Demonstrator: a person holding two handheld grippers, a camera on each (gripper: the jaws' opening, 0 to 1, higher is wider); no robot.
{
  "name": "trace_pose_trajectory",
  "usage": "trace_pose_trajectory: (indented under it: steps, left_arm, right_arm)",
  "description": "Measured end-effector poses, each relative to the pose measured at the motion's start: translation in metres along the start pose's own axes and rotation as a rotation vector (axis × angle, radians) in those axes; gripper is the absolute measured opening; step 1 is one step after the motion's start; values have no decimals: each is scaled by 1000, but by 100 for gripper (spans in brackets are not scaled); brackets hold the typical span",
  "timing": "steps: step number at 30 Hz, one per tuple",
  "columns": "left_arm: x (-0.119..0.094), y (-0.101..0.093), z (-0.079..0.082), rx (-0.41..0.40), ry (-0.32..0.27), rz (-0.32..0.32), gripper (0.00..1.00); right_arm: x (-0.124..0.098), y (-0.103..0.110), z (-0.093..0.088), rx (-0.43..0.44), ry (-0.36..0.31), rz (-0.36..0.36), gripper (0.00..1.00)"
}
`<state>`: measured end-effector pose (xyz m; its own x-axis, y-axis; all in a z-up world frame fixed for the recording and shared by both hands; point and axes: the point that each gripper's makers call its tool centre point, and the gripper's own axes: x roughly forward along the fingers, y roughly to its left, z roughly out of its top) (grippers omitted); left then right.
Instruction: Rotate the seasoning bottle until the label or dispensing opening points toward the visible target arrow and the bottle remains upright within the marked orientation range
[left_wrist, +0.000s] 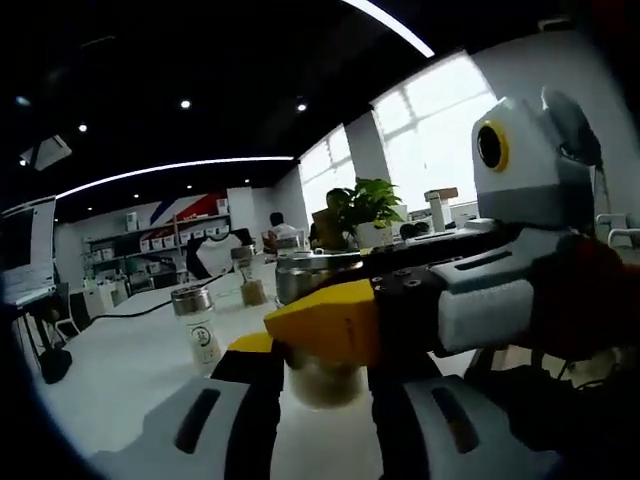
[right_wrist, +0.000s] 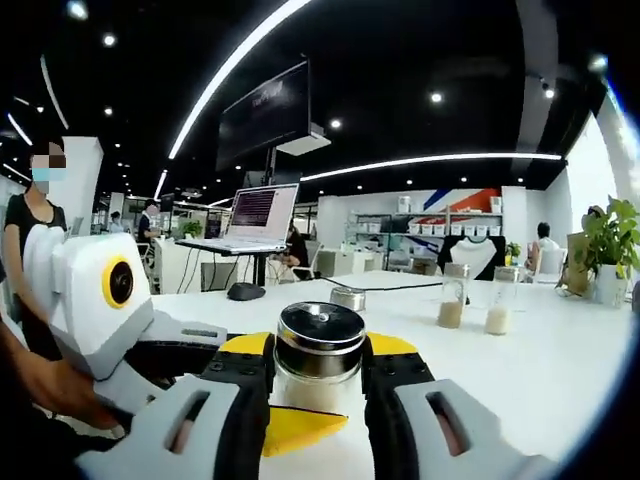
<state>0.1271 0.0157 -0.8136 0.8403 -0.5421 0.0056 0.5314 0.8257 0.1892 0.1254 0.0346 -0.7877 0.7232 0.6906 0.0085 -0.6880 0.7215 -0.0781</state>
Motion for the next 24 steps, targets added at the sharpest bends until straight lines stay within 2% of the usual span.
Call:
trace_pose_trajectory:
  steps: [3,5,7,8,11,13,15,18,20,21,23,24]
  left_arm:
    - [1,-1,-1,22,13,10,34]
    - [1,-1,1,18,-2,-9,35]
    - [2,-6,5,-18,-17,-73,35]
    - [1,-7,5,-37,-21,-93,35]
    - [-1,-10,8,-80,-47,-173,36]
    - [-1,-11,2,-64,-19,-209,36]
    - [0,-9,-1,-39,-7,-197,36]
    - [-1,-7,-3,-5,7,-178,36]
    - [-2,-1,-3,44,4,-121,36]
    - [-1,4,-3,56,15,-67,36]
    - [-1,7,-3,67,18,-3,36]
    - [-1,5,-4,60,21,8,36]
  right_arm:
    - [-1,-1,-1,-4,8,-31,33]
    - [-3,-2,1,-10,-6,-32,32]
    - [-6,-4,5,39,-23,-6,32]
    - [-7,-3,6,67,-30,29,32]
    - [-10,0,11,60,-41,82,32]
    - [-12,4,15,37,-56,108,32]
    - [-12,11,15,-11,-58,144,32]
    - [-10,15,13,-52,-53,157,32]
    - [-9,16,13,-50,-58,159,33]
    - [-7,15,13,-48,-65,155,33]
    - [-5,15,13,-46,-67,135,33]
    - [-4,14,12,-44,-64,118,33]
